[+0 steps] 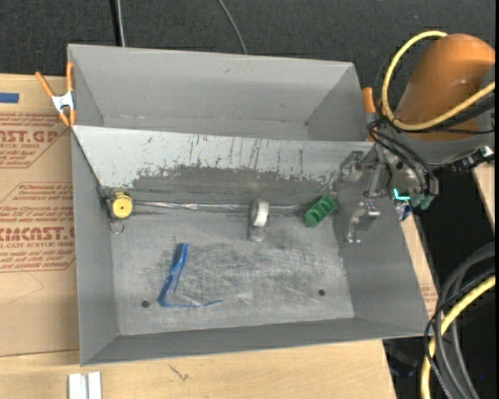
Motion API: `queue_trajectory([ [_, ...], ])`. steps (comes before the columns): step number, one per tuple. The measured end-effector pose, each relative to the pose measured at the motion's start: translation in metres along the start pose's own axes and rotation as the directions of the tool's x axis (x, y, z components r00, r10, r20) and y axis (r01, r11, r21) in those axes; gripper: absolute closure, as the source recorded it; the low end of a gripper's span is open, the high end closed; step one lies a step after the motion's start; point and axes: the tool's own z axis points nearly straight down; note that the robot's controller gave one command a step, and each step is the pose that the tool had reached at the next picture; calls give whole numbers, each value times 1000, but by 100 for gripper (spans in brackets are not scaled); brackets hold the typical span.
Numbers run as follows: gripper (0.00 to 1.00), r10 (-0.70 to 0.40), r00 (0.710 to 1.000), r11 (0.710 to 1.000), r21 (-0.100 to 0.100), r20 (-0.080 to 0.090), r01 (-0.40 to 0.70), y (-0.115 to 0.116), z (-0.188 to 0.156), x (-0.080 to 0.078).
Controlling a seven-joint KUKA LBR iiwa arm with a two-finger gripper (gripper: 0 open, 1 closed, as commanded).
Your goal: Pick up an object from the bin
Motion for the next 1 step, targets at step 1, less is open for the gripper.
queue_trajectory([
  [1, 0, -25, 1000, 1000, 1, 13, 25, -16, 121, -15],
])
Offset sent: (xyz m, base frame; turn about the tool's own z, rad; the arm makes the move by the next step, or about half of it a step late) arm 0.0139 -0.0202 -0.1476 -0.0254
